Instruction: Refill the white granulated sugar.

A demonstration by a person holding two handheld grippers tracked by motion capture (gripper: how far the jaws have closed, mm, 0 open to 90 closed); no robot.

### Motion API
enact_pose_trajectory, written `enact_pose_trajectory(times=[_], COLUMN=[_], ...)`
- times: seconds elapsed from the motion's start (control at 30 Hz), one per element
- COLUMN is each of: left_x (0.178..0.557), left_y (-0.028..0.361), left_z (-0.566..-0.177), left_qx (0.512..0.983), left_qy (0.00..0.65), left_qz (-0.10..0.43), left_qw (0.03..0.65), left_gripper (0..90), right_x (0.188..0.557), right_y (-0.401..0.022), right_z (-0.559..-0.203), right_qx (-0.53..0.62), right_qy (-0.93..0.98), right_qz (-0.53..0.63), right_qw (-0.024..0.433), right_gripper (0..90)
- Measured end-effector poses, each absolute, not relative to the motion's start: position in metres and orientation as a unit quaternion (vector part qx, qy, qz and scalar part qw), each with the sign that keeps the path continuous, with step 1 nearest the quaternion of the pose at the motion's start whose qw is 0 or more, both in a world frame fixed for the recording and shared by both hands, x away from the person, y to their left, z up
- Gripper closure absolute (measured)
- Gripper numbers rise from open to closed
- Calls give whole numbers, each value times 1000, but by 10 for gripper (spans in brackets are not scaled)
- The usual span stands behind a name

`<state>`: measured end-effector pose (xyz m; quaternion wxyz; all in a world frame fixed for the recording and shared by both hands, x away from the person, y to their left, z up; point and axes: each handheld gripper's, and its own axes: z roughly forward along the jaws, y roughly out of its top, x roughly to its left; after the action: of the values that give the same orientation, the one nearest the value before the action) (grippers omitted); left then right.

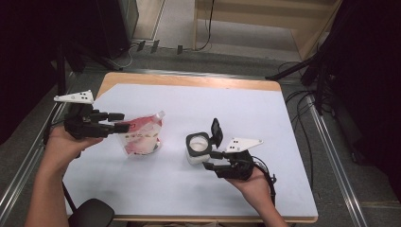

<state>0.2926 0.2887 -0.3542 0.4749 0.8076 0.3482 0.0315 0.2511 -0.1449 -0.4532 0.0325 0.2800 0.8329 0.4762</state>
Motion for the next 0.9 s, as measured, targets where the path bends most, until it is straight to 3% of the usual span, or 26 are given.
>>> enact_pose_trajectory(times=[0.53, 0.9], left_x=[296, 315], left_y=[302, 317], left_z=[-325, -346], left_qx=[802, 786], left_qy=[358, 388], left_qz=[53, 69], left_qw=[476, 476], left_gripper=[445, 443], right_x=[251, 253], right_y=[-143, -150], right_z=[-454, -450], right_qx=[276, 276], right_qy=[837, 837], right_qz=[472, 472], right_qw=[29, 20], right_gripper=[543, 602])
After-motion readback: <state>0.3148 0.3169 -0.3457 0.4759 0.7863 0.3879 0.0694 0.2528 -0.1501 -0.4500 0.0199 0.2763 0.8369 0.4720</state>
